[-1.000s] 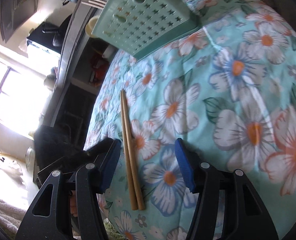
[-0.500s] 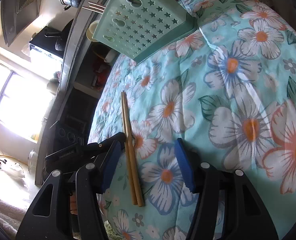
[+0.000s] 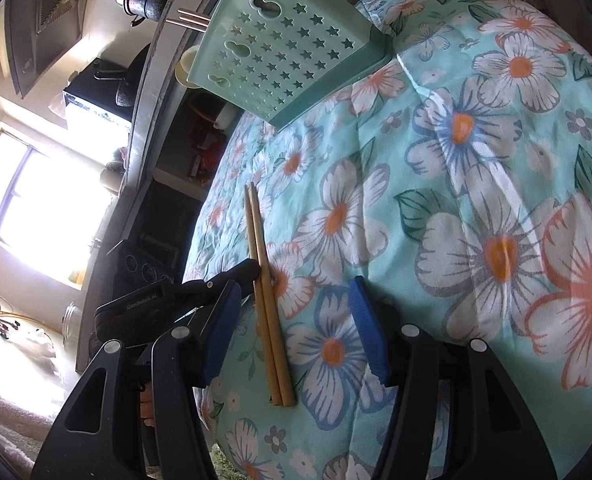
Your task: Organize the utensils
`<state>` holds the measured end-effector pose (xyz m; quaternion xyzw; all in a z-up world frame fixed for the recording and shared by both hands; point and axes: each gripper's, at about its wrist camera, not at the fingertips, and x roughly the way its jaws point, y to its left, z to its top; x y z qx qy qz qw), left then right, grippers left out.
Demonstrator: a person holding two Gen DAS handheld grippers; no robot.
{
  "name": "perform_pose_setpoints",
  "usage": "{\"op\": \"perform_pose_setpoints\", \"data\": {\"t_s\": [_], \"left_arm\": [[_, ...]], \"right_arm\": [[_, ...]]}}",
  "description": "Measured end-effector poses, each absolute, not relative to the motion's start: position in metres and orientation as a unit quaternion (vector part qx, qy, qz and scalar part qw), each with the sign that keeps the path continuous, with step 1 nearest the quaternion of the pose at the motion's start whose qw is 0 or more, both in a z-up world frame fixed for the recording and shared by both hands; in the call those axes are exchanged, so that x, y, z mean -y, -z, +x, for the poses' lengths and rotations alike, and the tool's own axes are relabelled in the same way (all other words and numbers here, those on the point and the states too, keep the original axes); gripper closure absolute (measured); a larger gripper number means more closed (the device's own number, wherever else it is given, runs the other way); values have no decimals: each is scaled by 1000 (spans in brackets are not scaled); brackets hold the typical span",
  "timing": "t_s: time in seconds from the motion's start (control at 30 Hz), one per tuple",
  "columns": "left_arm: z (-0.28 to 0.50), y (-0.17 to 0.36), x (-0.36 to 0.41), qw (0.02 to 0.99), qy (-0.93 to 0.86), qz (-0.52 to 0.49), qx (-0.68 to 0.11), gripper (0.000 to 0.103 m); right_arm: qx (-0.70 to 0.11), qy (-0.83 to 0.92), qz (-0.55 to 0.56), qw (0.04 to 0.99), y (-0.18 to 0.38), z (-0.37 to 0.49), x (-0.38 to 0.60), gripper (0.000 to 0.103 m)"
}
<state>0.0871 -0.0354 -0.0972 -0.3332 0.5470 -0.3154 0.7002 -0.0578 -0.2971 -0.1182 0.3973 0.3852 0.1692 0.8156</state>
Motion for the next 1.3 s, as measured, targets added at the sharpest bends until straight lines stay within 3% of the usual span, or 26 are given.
{"op": "perform_pose_setpoints", "data": {"t_s": [0.3,0.47,0.6,0.7,0.73,0.77,1.2,1.3], "left_arm": [[84,77,-7,722,271,-259,-581,95],[84,81,-13,726,266,-261,-578,95],[82,80,-7,741,265,-239,-570,94],[82,79,-6,746,267,-226,-566,93],[82,78,-6,748,268,-222,-565,93],[82,78,-4,749,269,-218,-565,93],[83,74,5,757,266,-182,-569,91],[85,73,5,754,265,-183,-573,91]], "right_arm": [[-404,-166,360,824,104,-55,287,48],[-420,-169,254,854,83,-40,248,58],[-439,-167,177,865,80,-28,213,66],[-452,-152,139,868,84,-20,193,83],[-456,-140,132,869,86,-18,191,94],[-455,-130,129,871,87,-17,190,96],[-438,-63,234,866,98,-56,242,95],[-439,-69,231,865,99,-55,237,90]]}}
